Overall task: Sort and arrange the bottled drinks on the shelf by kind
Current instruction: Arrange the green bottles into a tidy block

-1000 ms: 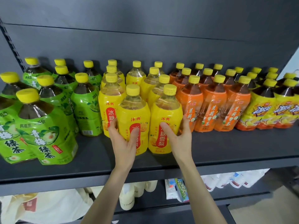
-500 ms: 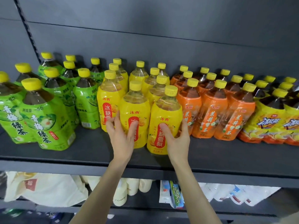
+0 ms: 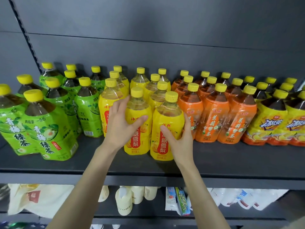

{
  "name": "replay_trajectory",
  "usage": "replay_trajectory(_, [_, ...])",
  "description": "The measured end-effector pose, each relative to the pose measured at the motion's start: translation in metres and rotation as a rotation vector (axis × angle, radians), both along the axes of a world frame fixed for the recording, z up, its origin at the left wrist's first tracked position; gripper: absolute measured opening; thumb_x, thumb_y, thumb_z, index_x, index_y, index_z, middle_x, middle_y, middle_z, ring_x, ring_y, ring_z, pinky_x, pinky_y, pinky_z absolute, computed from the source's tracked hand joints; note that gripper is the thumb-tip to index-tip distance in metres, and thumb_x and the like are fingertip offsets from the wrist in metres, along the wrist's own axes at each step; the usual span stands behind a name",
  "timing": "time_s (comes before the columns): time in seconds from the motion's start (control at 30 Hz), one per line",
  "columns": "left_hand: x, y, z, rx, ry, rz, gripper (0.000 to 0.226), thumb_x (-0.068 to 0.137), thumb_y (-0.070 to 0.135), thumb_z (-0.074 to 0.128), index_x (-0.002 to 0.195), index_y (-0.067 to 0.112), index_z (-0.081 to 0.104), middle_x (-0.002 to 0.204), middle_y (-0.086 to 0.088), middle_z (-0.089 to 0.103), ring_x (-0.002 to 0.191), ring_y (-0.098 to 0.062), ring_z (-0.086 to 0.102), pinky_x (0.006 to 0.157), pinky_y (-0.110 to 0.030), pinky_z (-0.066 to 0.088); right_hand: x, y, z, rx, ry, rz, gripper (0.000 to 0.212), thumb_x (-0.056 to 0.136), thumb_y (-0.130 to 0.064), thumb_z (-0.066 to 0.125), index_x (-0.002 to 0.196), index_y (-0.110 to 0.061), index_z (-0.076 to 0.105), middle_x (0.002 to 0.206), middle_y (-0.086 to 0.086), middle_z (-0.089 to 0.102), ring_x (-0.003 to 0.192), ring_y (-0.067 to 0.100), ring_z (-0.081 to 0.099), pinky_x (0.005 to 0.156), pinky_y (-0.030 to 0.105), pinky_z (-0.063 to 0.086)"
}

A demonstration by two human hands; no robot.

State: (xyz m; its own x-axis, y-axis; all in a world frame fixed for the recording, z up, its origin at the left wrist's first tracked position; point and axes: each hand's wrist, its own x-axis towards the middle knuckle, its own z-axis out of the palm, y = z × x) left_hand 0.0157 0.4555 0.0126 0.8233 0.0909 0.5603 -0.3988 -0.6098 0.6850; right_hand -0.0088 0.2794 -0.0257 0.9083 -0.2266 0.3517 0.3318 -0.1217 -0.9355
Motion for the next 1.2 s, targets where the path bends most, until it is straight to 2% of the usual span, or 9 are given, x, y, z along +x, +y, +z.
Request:
replay_trajectory(0.1, [0.003,0.009,0.001,-0.003,0.066,-0.104,0.091,0.072,0.053,0.068,0.148,0.02,0.028,0.147,0.0,0.036,0.129,-0.004,0.027,0.104,-0.025,0.027,0.003,0.002,0.0,0.018,-0.019,0.011,0.094,0.067,-0.06,0.073,0.146,-0.037,0.027,0.144,-0.008,0.045,0.131,0.011,0.045,0.107,0.046,0.042])
replay_trajectory(0.2, [0.002,0.012,0.0,-0.07,0.09,-0.136,0.096,0.065,0.057,0.067,0.146,0.02,0.031,0.145,0.003,0.041,0.132,-0.01,0.037,0.107,-0.032,0.036,0.003,0.005,-0.004,0.05,-0.024,0.01,0.091,0.069,-0.057,0.073,0.146,-0.037,0.027,0.145,-0.007,0.044,0.132,0.013,0.045,0.107,0.047,0.042])
replay_trajectory(0.33, [-0.001,0.008,0.001,-0.06,0.027,-0.057,0.094,0.062,0.059,0.067,0.143,0.02,0.038,0.136,0.009,0.044,0.122,0.001,0.033,0.097,-0.018,0.03,0.004,0.004,-0.004,0.045,-0.04,0.008,0.086,0.072,-0.054,0.072,0.145,-0.035,0.03,0.143,-0.006,0.047,0.13,0.013,0.048,0.105,0.046,0.044])
replay_trajectory(0.53, [0.001,0.008,0.01,0.109,0.049,-0.021,0.092,0.069,0.051,0.074,0.144,0.015,0.035,0.144,-0.007,0.046,0.134,-0.025,0.04,0.102,-0.036,0.037,0.005,0.002,-0.007,0.07,-0.046,-0.005,0.096,0.068,-0.061,0.073,0.147,-0.03,0.029,0.144,-0.003,0.046,0.132,0.017,0.046,0.105,0.051,0.043])
replay_trajectory(0.63, [0.002,0.004,0.015,0.132,0.049,-0.013,0.09,0.071,0.045,0.077,0.144,0.013,0.036,0.142,-0.008,0.048,0.131,-0.027,0.045,0.101,-0.038,0.04,0.005,0.001,-0.007,0.072,-0.063,-0.034,0.093,0.07,-0.058,0.073,0.147,-0.029,0.031,0.143,-0.004,0.047,0.131,0.016,0.047,0.105,0.05,0.043])
replay_trajectory(0.8, [0.004,0.002,0.017,0.151,0.062,-0.001,0.09,0.069,0.048,0.077,0.142,0.014,0.038,0.14,-0.008,0.05,0.129,-0.027,0.046,0.1,-0.04,0.042,0.006,0.0,-0.007,0.085,-0.082,-0.038,0.089,0.072,-0.052,0.072,0.146,-0.028,0.032,0.141,-0.004,0.049,0.128,0.014,0.05,0.103,0.05,0.046])
replay_trajectory(1.07, [-0.003,-0.001,0.012,0.275,0.022,0.304,0.09,0.063,0.07,0.068,0.134,0.02,0.045,0.122,-0.011,0.055,0.118,-0.032,0.049,0.074,-0.045,0.049,0.006,0.003,-0.008,0.072,-0.078,-0.038,0.092,0.07,-0.058,0.071,0.148,-0.03,0.029,0.146,-0.003,0.043,0.133,0.018,0.044,0.105,0.052,0.043])
replay_trajectory(1.13, [-0.003,0.0,0.009,0.284,0.019,0.285,0.089,0.067,0.068,0.067,0.138,0.019,0.042,0.126,-0.011,0.051,0.121,-0.031,0.045,0.076,-0.045,0.048,0.006,0.003,-0.009,0.076,-0.078,-0.027,0.092,0.07,-0.057,0.071,0.148,-0.029,0.028,0.145,-0.002,0.043,0.133,0.018,0.045,0.105,0.052,0.043])
replay_trajectory(1.2, [-0.002,0.006,0.007,0.24,0.037,0.168,0.087,0.074,0.058,0.069,0.144,0.02,0.035,0.132,-0.009,0.046,0.126,-0.027,0.039,0.087,-0.042,0.045,0.006,0.002,-0.01,0.082,-0.079,-0.017,0.093,0.071,-0.056,0.071,0.148,-0.03,0.027,0.146,-0.002,0.043,0.133,0.018,0.044,0.105,0.052,0.043])
